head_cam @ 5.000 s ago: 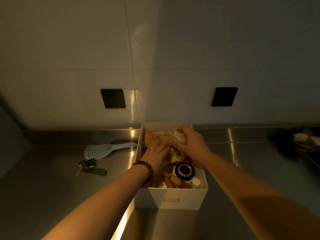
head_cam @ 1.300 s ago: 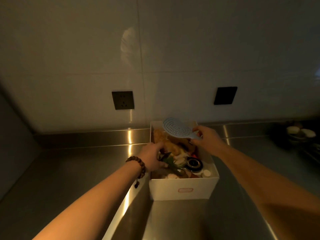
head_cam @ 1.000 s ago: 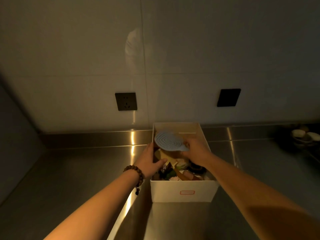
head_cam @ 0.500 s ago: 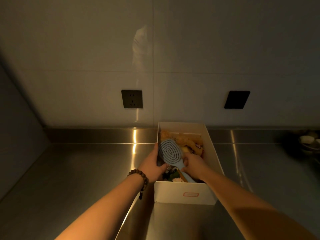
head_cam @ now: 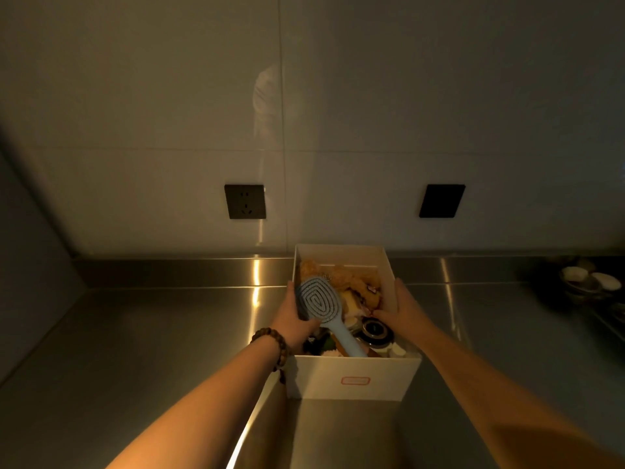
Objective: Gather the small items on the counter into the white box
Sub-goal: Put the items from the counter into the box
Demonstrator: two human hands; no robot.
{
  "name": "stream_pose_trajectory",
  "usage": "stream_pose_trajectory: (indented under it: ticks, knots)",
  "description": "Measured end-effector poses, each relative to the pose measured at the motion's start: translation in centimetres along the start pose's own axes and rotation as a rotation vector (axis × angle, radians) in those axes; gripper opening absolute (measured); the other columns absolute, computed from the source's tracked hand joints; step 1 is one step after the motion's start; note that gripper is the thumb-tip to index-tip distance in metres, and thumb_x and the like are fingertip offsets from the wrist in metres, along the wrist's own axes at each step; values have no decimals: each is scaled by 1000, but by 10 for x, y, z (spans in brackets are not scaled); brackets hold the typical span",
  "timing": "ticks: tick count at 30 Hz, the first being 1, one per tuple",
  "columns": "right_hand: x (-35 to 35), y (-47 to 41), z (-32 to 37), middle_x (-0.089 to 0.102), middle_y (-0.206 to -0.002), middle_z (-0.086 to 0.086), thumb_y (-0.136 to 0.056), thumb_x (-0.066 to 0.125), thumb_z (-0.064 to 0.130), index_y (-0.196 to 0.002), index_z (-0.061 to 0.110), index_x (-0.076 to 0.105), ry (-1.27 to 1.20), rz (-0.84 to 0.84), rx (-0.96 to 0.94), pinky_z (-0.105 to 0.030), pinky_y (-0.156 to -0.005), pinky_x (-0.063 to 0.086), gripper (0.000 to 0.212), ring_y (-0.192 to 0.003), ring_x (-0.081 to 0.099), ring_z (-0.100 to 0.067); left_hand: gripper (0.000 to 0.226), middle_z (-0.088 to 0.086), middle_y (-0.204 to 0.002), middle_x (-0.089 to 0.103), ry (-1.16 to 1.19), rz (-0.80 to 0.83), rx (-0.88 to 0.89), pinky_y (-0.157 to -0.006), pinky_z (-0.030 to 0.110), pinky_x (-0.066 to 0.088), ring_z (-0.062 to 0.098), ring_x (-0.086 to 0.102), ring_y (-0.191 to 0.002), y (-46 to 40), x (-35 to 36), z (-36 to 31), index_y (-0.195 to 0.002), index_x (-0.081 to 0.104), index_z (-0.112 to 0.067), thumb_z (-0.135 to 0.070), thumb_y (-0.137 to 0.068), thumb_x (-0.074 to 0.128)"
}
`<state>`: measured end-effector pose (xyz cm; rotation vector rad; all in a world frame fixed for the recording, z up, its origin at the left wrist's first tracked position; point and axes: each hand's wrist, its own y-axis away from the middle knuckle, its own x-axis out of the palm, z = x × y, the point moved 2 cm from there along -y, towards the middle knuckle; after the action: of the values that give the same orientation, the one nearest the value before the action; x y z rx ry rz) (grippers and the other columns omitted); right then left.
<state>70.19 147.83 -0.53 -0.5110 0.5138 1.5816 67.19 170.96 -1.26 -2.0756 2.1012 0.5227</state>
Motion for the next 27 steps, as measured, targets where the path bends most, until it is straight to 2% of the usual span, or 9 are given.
stream_pose_trajectory:
  ticks: [3, 6, 10, 12, 15, 19, 22, 23, 27]
  knots:
    - [2, 2, -6, 52, -137, -12, -84, 69, 19, -148, 18, 23, -55, -12, 151, -34, -92, 45, 78, -121, 53, -28, 93, 7, -139, 44, 42, -2, -65, -86, 42, 53, 26, 49, -121, 3, -2, 2, -149, 9, -35, 4, -81, 61]
    - [1, 5, -4, 59, -128, -8, -90, 60, 18, -135, 25, 38, -81, 13, 152, -30, -81, 45, 50, -100, 54, -17, 94, 10, -140, 42, -30, -15, -102, -75, 34, 53, 30, 49, -119, 5, -3, 1, -148, 3, -39, 4, -83, 57]
    - [-2, 11, -1, 52, -136, -4, -96, 52, 26, -143, 30, 28, -68, 105, 135, -40, -96, 46, 53, -115, 54, -23, 93, 12, -134, 48, -97, -64, -95, -88, 40, 51, 27, 54, -109, 10, -2, 1, -148, 7, -37, 7, -82, 56]
    - [-2, 13, 1, 48, -141, -5, -96, 52, 24, -149, 30, 19, -42, 137, 134, -41, -101, 44, 63, -124, 51, -26, 90, 13, -133, 50, -96, -96, -98, -82, 37, 52, 25, 55, -102, 18, -3, 4, -147, 9, -39, 6, -83, 53]
    - [1, 22, 3, 49, -141, -8, -98, 49, 22, -149, 30, 20, -29, 174, 110, -43, -103, 44, 60, -123, 51, -26, 88, 14, -134, 49, -144, -131, -121, -63, 24, 47, 20, 54, -97, 39, -4, 10, -148, 1, -39, -4, -87, 54]
    - [9, 49, 6, 47, -142, -8, -99, 46, 22, -150, 32, 17, -70, 201, 99, -38, -102, 42, 59, -122, 50, -23, 87, 13, -138, 45, -129, -165, -125, -73, 23, 46, 22, 53, -108, 72, -7, 15, -148, 1, -35, -7, -88, 56]
    - [16, 72, 8, 44, -146, -8, -99, 46, 20, -152, 31, 11, -66, 216, 102, -35, -103, 39, 64, -127, 47, -24, 88, 10, -137, 47, -140, -152, -113, -56, 8, 41, 10, 49, -93, 99, -11, 17, -148, 2, -35, -6, -86, 58]
    - [18, 81, 8, 46, -144, -7, -98, 47, 21, -151, 32, 13, -62, 222, 97, -37, -104, 41, 64, -125, 49, -24, 88, 10, -137, 47, -156, -152, -113, -55, 8, 42, 9, 50, -91, 108, -12, 19, -148, 2, -34, -4, -87, 56]
    - [26, 125, 13, 46, -144, -4, -99, 47, 27, -151, 35, 12, -71, 222, 103, -36, -103, 41, 63, -125, 49, -23, 85, 16, -135, 49, -250, -171, -112, -76, 24, 43, 25, 57, -104, 153, -15, 26, -149, -2, -29, 1, -89, 49]
